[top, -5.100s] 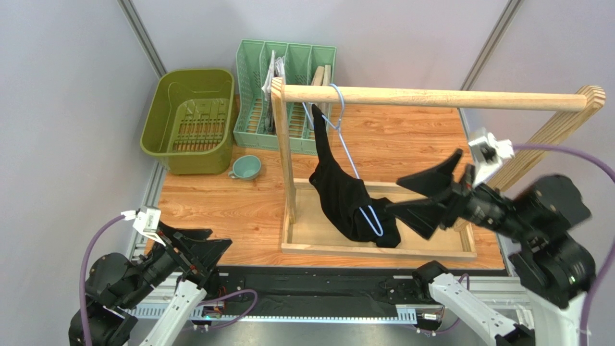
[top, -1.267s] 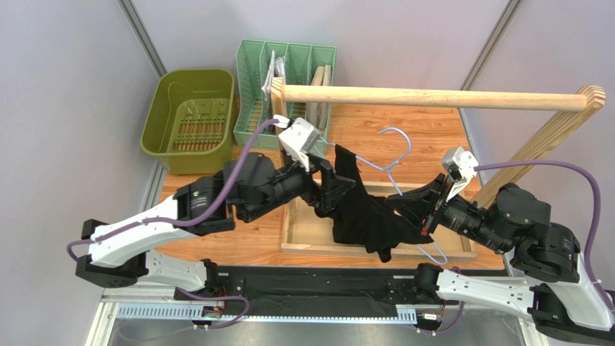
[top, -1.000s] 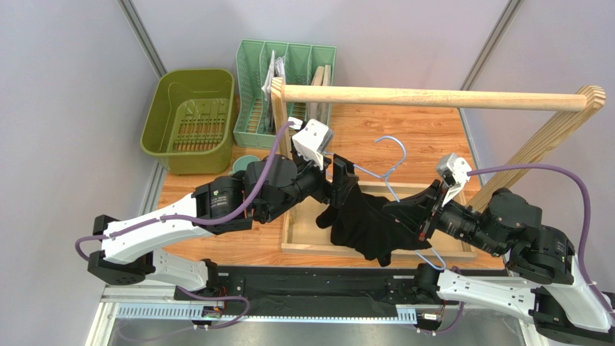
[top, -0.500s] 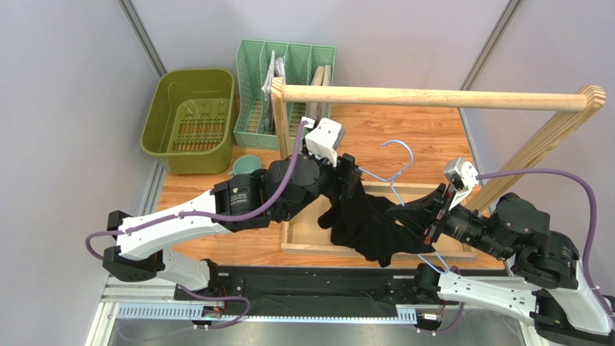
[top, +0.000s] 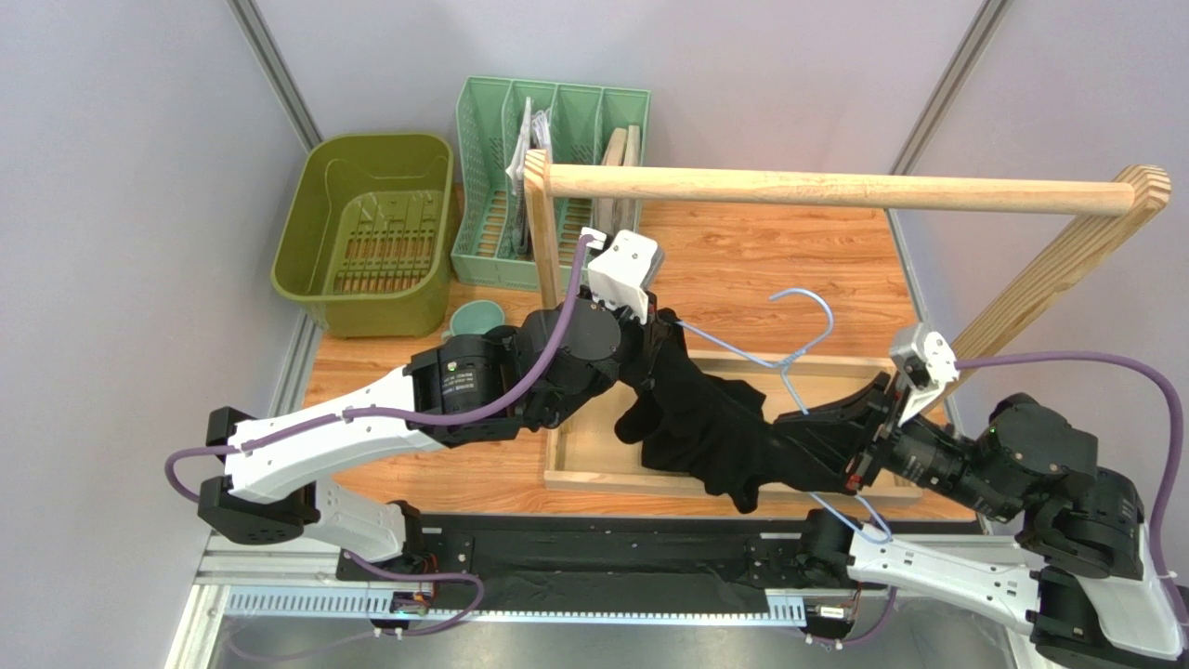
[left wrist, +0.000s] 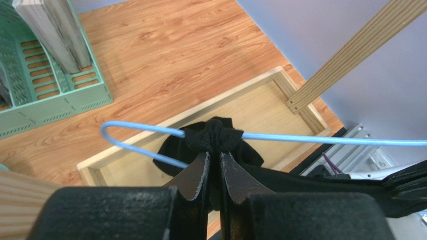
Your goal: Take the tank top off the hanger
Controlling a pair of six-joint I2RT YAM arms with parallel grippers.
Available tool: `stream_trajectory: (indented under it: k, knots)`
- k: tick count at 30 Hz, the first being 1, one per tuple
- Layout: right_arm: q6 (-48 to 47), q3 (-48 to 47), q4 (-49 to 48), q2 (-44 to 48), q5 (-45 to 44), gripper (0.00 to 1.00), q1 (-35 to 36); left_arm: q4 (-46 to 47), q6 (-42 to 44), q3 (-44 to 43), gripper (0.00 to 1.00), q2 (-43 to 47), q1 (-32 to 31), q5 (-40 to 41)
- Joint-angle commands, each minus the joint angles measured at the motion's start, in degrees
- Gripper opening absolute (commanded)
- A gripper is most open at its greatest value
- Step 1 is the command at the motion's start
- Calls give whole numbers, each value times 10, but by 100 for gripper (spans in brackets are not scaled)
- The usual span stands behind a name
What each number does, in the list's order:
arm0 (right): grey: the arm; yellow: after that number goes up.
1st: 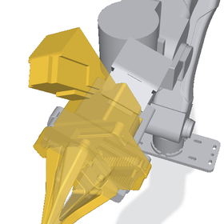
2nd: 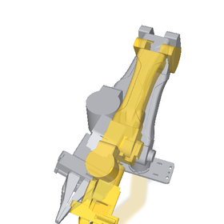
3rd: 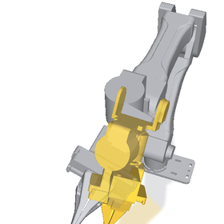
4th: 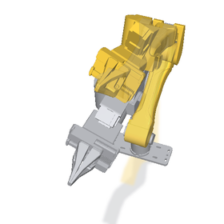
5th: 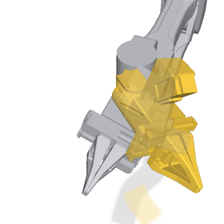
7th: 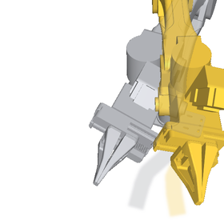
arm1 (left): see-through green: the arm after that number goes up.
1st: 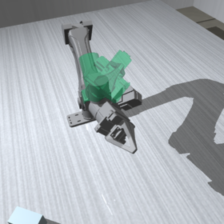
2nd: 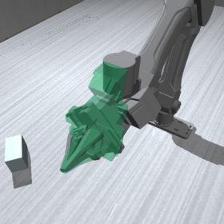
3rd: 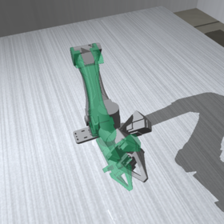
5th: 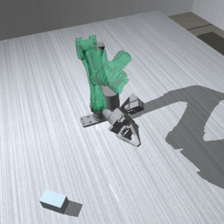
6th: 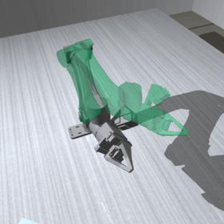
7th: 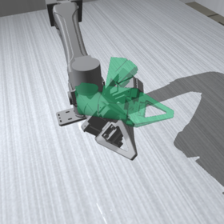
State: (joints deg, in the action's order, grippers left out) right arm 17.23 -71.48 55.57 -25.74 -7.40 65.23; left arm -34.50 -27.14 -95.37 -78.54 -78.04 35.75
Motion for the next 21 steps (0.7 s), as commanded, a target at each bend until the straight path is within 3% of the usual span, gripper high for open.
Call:
stream_trajectory:
  k: [1,7,14,21]
  knots:
    - [-7,14,37,40,12,0,3,-32,-8,-24,11,20,-3,34]
    - [-2,30,71,106,47,0,2,-52,-8,-21,6,42,-2,78]
    - [-14,14,36,180,137,0,3,-72,-13,-25,5,37,3,101]
    - [-16,-18,53,197,121,0,3,-86,-15,-20,1,36,19,98]
